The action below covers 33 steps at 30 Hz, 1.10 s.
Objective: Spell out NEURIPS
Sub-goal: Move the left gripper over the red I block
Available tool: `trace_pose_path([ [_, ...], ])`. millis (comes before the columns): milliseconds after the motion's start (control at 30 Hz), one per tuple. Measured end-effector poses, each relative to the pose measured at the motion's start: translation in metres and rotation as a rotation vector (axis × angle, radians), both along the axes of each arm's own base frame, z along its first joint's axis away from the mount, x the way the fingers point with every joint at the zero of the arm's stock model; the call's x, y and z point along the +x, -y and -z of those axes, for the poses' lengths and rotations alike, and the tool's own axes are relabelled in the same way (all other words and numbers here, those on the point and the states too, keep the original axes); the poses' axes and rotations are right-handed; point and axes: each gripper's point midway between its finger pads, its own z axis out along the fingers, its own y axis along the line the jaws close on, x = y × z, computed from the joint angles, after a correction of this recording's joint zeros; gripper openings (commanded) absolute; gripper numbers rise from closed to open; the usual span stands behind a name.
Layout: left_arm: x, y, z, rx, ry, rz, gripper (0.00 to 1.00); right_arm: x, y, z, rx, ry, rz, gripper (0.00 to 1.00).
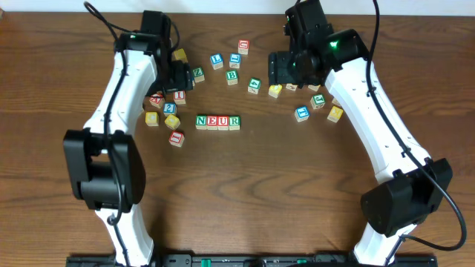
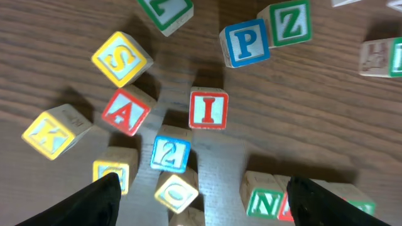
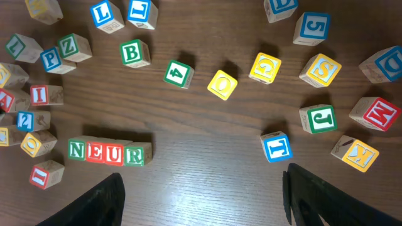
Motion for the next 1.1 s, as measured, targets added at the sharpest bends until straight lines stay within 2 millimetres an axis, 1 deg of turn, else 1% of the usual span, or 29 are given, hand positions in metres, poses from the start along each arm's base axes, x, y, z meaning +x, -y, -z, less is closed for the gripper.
trace_pose_path([
  [100, 0.003, 0.0, 0.009, 0.0, -0.007, -0.004, 0.79, 0.0, 0.0, 0.001, -0.001, -0.002, 0.0, 0.77],
  [267, 0.01, 0.001, 0.014, -0.001, 0.006, -0.004, 0.77, 0.001, 0.0, 0.003, -0.002, -0.006, 0.0, 0.78],
  [333, 0.011, 0.001, 0.018, -0.002, 0.004, -0.008, 0.75, 0.001, 0.0, 0.003, -0.002, -0.006, 0.0, 0.78],
  [400, 0.012, 0.001, 0.023, -0.001, -0.003, -0.008, 0.71, 0.001, 0.0, 0.003, -0.002, -0.006, 0.0, 0.79],
  [600, 0.019, 0.002, 0.045, -0.001, -0.02, -0.015, 0.7, 0.001, 0.0, 0.003, -0.003, -0.006, 0.0, 0.8],
  [733, 0.021, 0.002, 0.06, 0.001, -0.035, -0.013, 0.62, 0.001, 0.0, 0.003, -0.003, -0.006, -0.001, 0.82],
  [867, 0.025, 0.003, 0.067, 0.0, -0.032, -0.015, 0.62, 0.001, 0.0, 0.003, -0.004, -0.006, 0.0, 0.82],
  [1100, 0.025, 0.002, 0.074, 0.002, -0.044, -0.015, 0.61, 0.001, 0.0, 0.003, -0.006, -0.005, 0.001, 0.82],
])
